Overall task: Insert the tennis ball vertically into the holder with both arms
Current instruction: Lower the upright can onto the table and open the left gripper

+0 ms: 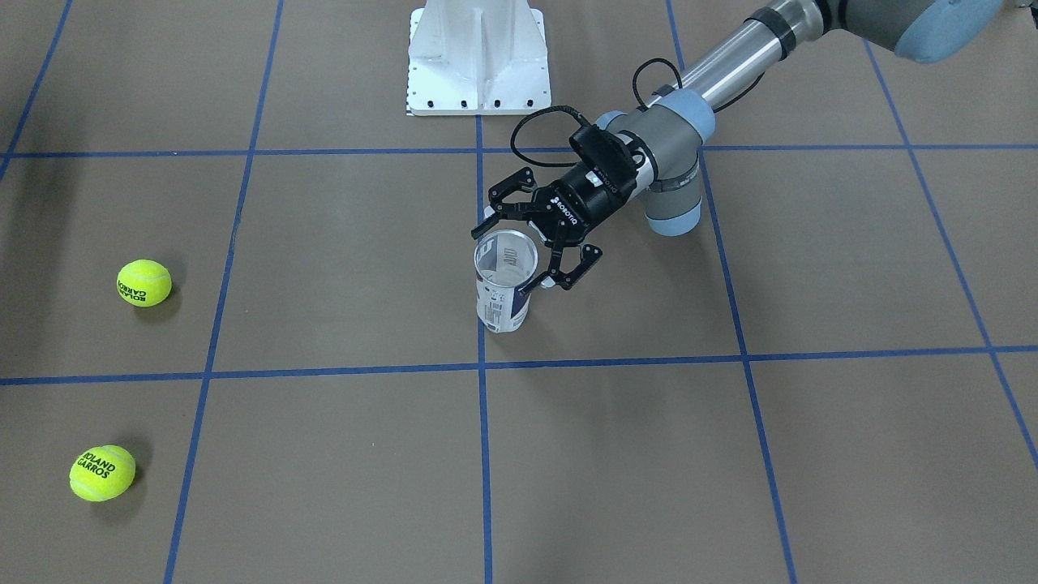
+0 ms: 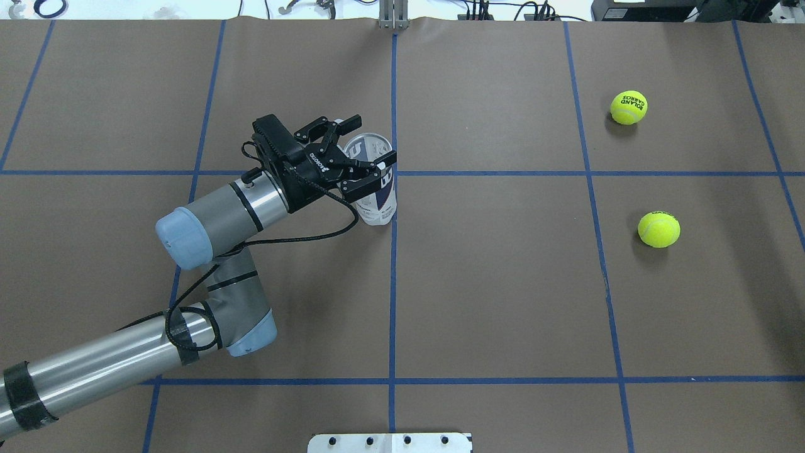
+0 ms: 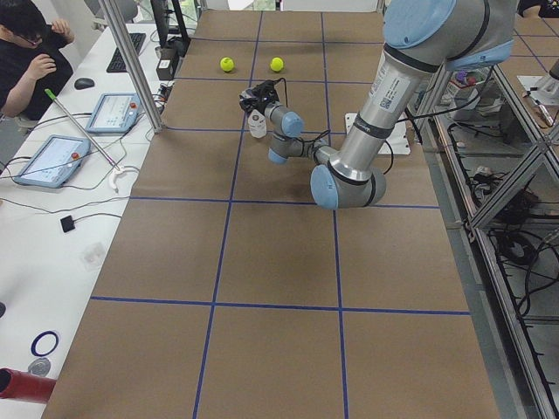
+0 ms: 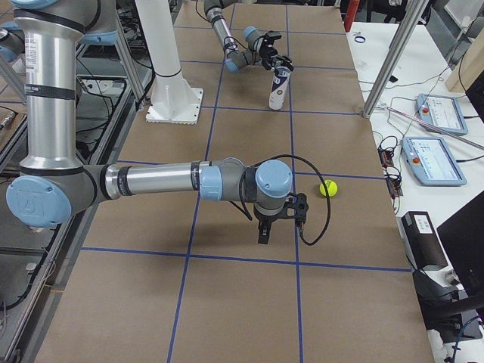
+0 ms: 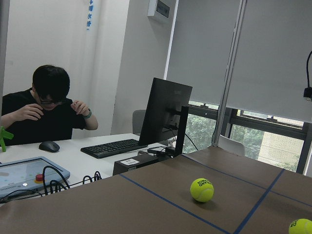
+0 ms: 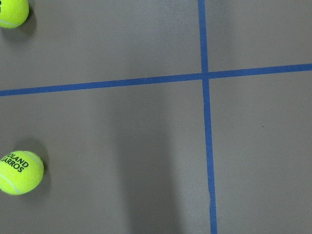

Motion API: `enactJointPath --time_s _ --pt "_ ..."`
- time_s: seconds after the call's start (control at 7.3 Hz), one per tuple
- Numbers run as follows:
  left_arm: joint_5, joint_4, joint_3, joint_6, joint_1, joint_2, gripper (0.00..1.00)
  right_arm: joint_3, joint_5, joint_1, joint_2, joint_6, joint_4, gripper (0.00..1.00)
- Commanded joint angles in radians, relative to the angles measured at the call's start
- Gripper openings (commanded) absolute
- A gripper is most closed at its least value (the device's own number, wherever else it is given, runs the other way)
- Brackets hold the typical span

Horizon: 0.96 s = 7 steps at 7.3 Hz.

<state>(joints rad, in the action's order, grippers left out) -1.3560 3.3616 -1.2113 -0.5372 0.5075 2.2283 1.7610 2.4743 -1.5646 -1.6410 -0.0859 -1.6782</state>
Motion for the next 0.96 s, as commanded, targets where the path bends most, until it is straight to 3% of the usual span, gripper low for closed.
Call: enactJointPath --time_s 0.0,0.41,0.68,0.82 --pt "0.0 -0.002 -0.008 -0.001 -0.001 0.005 0.99 0.002 0.0 0.0 0.003 0.0 0.0 0.99" --pt "0.0 -0.021 -0.1 -0.01 0.012 0.011 0.99 0.003 -0.002 0.0 0.007 0.001 0.0 0.99" --pt "-0.006 -0.225 -0.242 -0.013 0.067 0.008 0.99 0.044 -0.021 0.0 0.094 0.0 -0.006 0.99" --pt "-0.008 -0.291 -0.278 -0.015 0.089 0.004 0.99 0.046 -0.026 0.014 0.087 -0.005 0.0 0.99"
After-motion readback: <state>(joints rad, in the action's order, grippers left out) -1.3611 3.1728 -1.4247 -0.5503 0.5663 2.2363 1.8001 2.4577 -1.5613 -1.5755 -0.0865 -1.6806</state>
